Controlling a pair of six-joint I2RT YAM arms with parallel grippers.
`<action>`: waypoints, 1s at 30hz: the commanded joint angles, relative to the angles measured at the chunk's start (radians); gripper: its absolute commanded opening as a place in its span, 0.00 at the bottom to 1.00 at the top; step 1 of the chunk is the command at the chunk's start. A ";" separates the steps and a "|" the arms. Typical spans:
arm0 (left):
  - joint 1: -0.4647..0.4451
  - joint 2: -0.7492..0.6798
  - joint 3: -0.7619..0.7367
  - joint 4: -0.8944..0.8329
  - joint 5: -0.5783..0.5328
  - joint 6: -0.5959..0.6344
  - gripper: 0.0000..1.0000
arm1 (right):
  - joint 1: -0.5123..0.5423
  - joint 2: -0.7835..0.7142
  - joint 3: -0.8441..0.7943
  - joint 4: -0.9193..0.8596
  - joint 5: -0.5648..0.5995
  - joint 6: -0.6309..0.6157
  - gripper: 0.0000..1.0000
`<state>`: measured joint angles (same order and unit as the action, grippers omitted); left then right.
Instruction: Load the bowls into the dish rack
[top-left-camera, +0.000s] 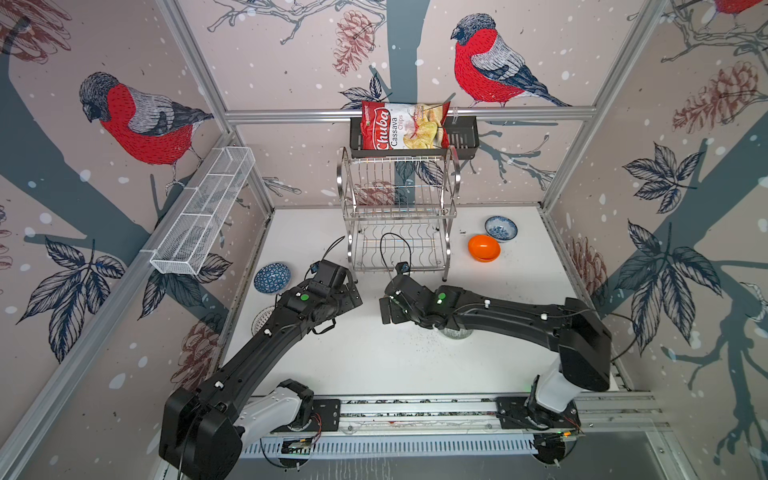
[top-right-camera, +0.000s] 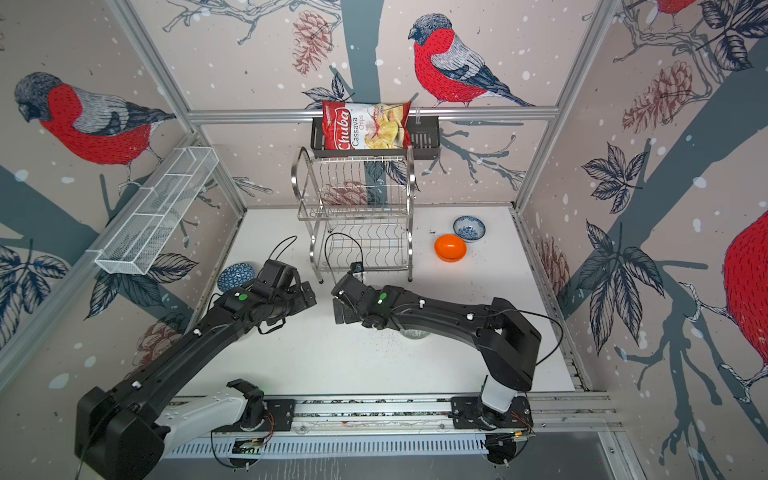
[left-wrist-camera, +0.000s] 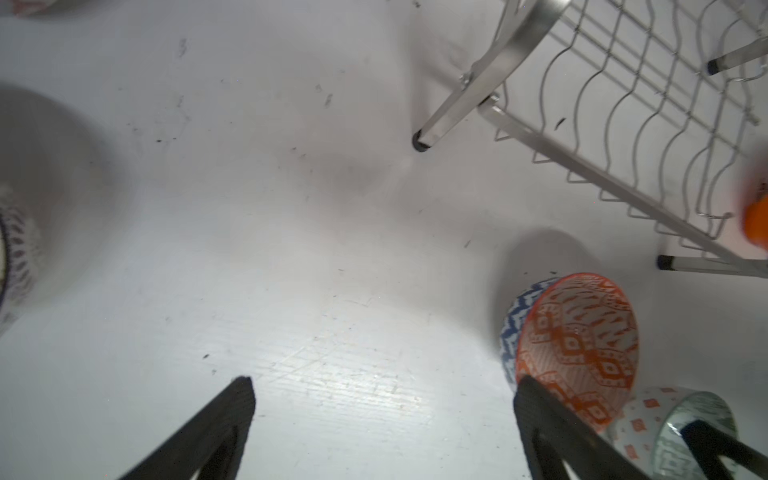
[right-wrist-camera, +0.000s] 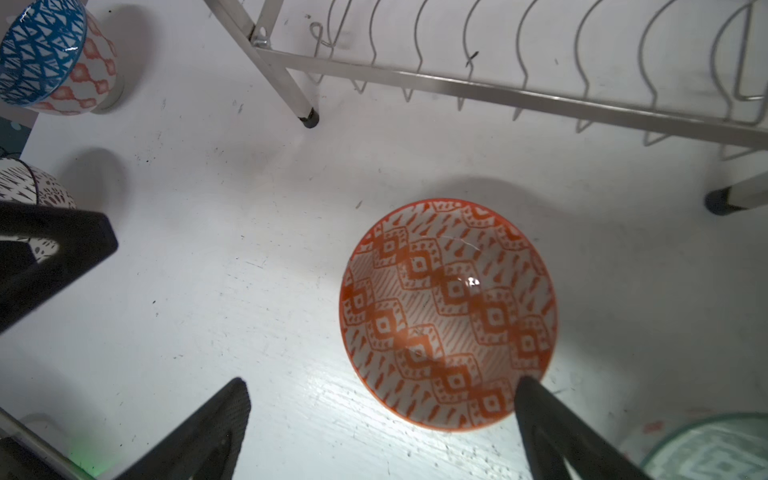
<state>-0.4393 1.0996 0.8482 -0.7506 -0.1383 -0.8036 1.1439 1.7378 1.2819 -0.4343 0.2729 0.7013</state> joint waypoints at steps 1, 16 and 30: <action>0.002 0.007 0.010 -0.110 -0.075 0.016 0.98 | 0.013 0.078 0.071 -0.045 0.018 0.012 1.00; 0.150 -0.247 -0.135 0.030 0.171 0.050 0.98 | 0.045 0.330 0.272 -0.097 0.011 0.123 0.83; 0.255 -0.335 -0.195 0.043 0.299 0.043 0.98 | 0.050 0.466 0.447 -0.306 0.097 0.197 0.60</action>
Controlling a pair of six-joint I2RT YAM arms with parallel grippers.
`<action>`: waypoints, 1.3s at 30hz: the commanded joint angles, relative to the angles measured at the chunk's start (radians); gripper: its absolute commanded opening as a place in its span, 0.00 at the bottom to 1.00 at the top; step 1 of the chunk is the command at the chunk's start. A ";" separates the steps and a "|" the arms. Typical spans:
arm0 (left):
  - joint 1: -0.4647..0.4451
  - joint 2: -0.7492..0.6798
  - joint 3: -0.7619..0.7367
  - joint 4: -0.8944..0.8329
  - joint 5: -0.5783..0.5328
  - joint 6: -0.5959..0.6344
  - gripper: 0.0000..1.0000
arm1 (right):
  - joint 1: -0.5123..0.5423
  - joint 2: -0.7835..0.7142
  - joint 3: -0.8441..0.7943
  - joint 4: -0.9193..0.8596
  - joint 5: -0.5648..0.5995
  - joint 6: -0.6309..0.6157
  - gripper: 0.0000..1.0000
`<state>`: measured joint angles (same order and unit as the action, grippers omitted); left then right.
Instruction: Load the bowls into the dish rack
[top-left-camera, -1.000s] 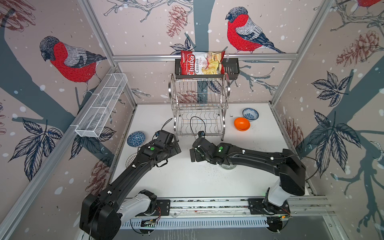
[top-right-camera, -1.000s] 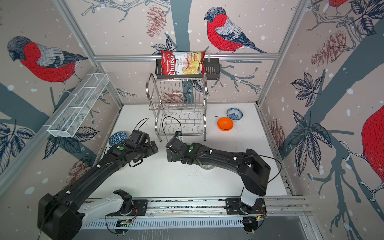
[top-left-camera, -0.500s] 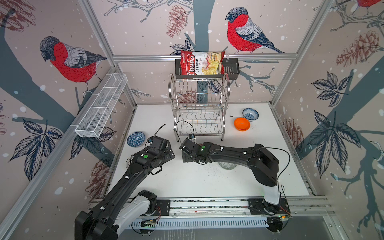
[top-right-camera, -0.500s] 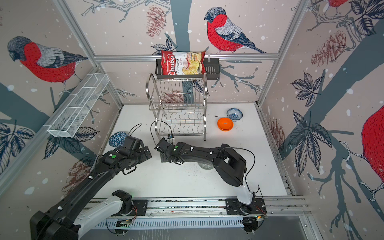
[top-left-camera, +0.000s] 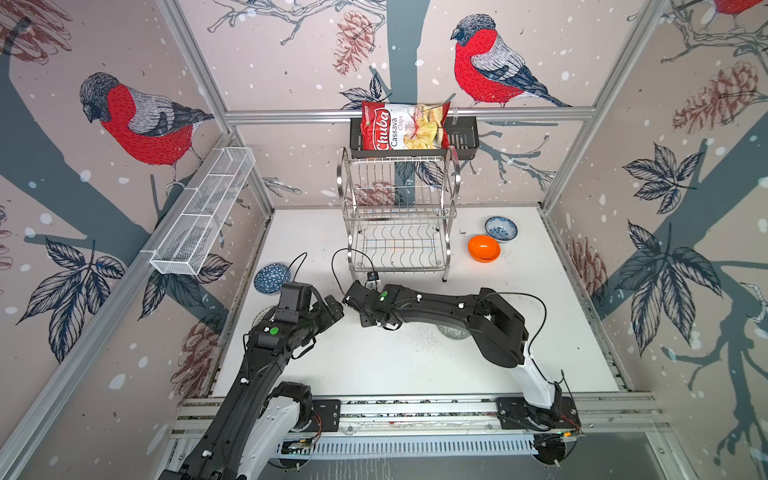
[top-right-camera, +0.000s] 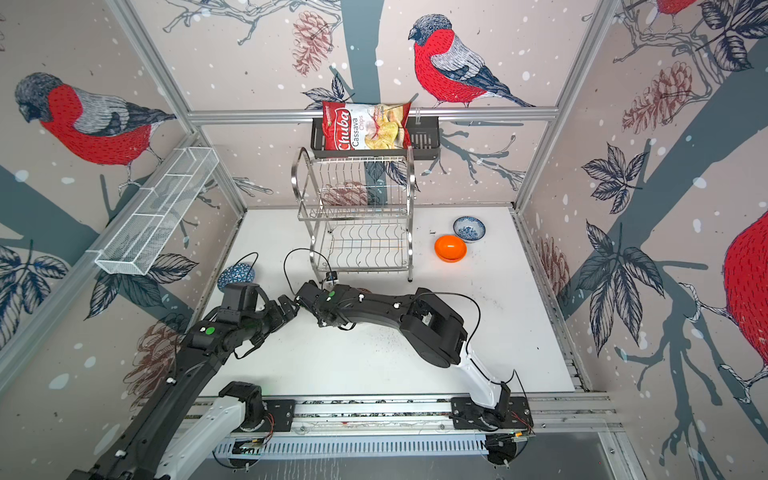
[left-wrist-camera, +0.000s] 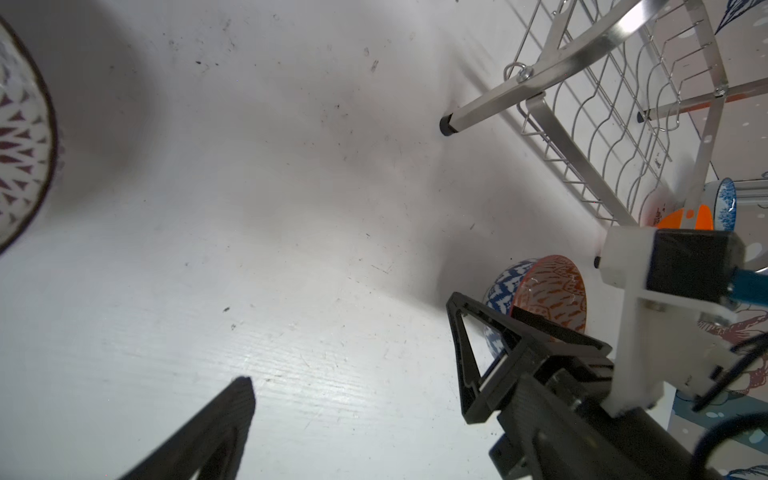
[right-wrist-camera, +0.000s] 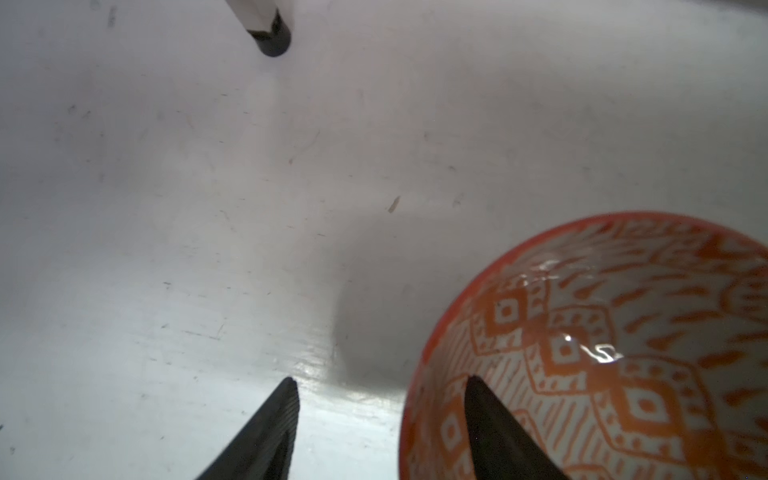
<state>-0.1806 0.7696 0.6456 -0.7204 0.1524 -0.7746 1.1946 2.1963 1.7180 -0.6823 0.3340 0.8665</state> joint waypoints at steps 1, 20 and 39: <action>-0.013 -0.002 0.017 0.010 0.005 0.017 0.98 | -0.001 0.006 0.010 -0.058 0.038 0.034 0.57; -0.013 -0.039 -0.041 0.038 0.086 -0.024 0.97 | -0.021 -0.008 0.054 -0.120 0.039 -0.012 0.25; 0.004 -0.069 -0.095 0.103 0.149 -0.118 0.97 | -0.045 -0.184 -0.047 0.069 -0.075 -0.064 0.02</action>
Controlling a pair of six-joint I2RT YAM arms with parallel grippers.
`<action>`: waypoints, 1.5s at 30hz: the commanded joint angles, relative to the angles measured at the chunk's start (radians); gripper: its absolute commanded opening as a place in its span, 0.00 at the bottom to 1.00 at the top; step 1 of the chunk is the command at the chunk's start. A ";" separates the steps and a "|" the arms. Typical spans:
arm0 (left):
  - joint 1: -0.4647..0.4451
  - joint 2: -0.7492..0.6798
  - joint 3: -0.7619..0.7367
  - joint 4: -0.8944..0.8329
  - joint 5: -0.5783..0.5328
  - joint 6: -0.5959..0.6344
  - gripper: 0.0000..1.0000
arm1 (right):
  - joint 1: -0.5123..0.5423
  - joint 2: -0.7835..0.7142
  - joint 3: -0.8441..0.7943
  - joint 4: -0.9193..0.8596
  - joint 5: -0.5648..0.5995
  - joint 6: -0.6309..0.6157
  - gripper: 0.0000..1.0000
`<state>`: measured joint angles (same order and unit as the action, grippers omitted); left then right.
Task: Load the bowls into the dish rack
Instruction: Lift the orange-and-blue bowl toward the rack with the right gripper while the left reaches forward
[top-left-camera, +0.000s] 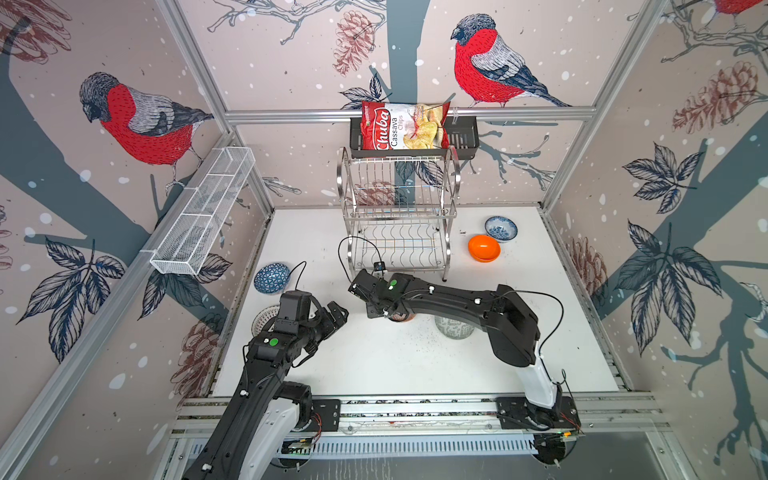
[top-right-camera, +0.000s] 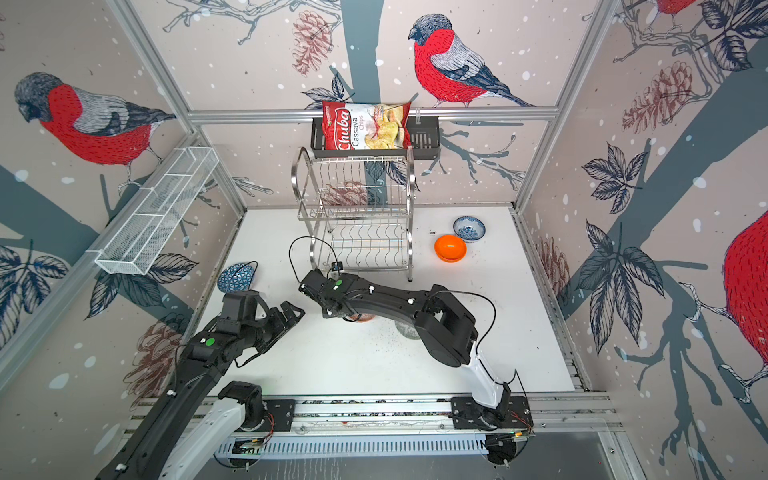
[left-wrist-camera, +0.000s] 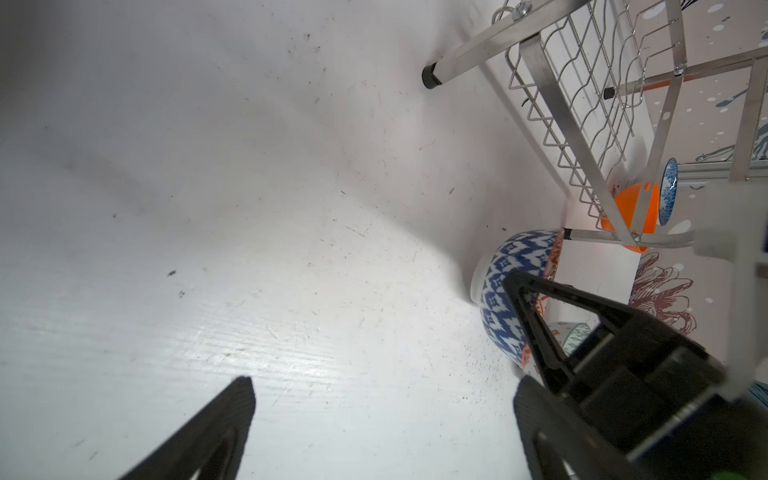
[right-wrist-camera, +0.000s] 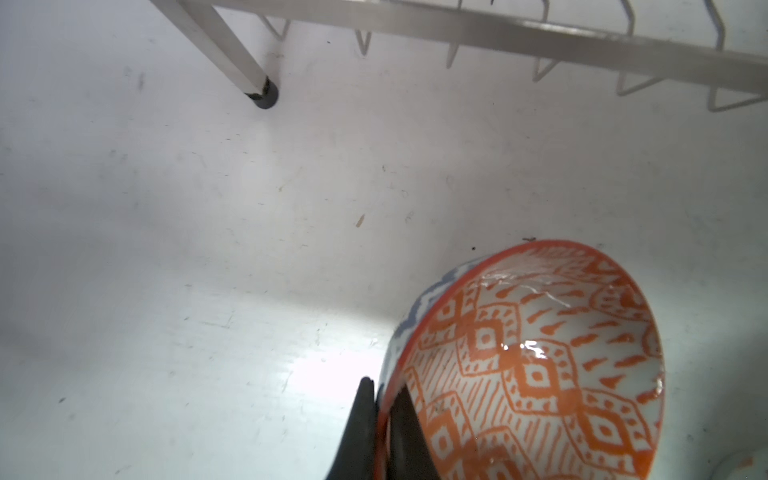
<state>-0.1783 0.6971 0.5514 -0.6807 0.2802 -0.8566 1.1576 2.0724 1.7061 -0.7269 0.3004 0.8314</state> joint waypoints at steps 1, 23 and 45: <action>0.002 0.005 0.002 0.081 0.028 -0.048 0.98 | -0.012 -0.086 -0.058 0.150 -0.060 -0.035 0.01; 0.006 0.303 0.323 0.163 0.128 -0.039 0.97 | -0.252 -0.625 -0.723 1.139 -0.404 -0.169 0.00; 0.099 0.437 0.255 0.526 0.266 -0.013 0.97 | -0.317 -0.390 -0.810 1.721 -0.510 -0.165 0.00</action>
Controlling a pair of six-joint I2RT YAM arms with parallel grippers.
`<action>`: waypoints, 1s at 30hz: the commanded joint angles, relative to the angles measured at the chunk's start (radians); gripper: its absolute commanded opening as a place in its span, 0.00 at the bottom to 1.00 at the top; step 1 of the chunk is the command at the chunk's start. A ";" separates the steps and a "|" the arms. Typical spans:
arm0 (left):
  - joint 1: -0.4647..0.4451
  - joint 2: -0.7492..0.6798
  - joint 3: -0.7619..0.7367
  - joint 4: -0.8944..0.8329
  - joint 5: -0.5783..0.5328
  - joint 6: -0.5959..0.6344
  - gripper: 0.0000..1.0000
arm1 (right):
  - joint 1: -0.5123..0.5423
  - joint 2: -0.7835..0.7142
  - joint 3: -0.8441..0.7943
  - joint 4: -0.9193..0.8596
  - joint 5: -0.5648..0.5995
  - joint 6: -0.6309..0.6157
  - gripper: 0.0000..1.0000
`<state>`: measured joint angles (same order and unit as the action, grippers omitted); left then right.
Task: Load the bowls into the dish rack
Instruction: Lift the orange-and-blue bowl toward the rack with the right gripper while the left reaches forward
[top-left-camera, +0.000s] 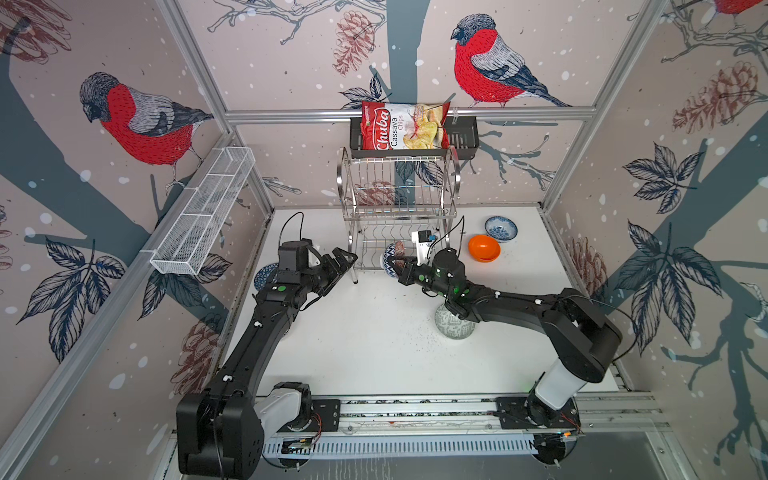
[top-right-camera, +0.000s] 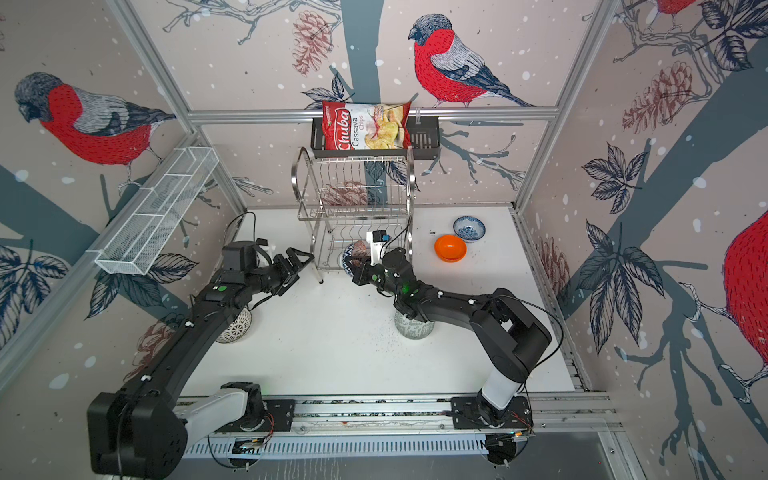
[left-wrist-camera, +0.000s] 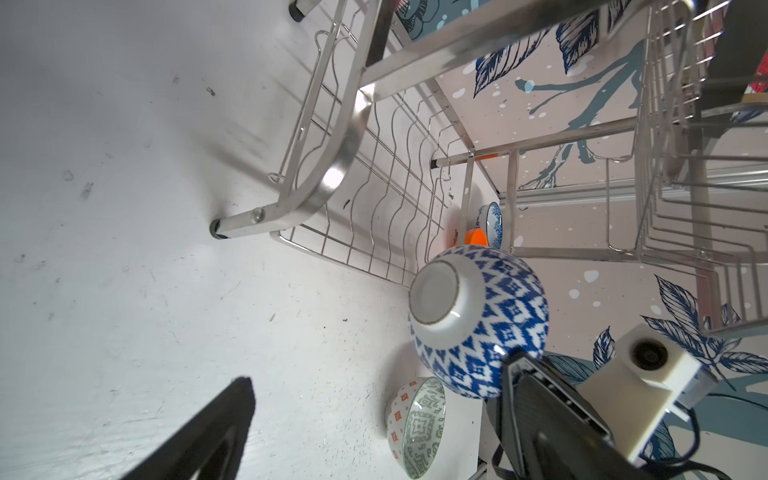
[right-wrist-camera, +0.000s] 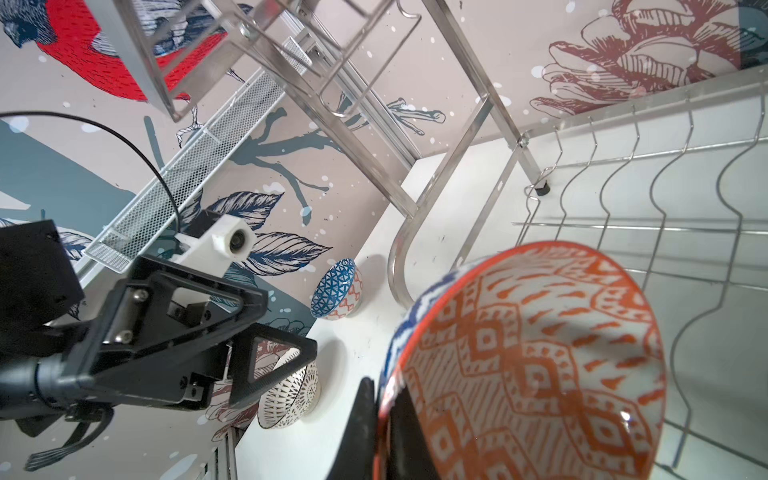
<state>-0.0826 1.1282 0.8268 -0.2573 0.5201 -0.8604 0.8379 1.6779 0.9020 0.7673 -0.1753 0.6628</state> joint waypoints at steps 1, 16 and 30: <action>0.003 0.014 -0.023 0.119 0.024 0.001 0.98 | 0.000 0.014 -0.002 0.241 -0.042 -0.007 0.00; 0.023 0.205 0.146 0.003 -0.021 0.233 0.98 | -0.063 0.231 0.077 0.488 -0.079 0.228 0.00; 0.065 0.301 0.164 0.047 0.054 0.251 0.98 | -0.077 0.391 0.248 0.461 -0.074 0.327 0.00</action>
<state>-0.0196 1.4223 0.9791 -0.2478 0.5480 -0.6250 0.7624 2.0521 1.1194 1.1721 -0.2440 0.9714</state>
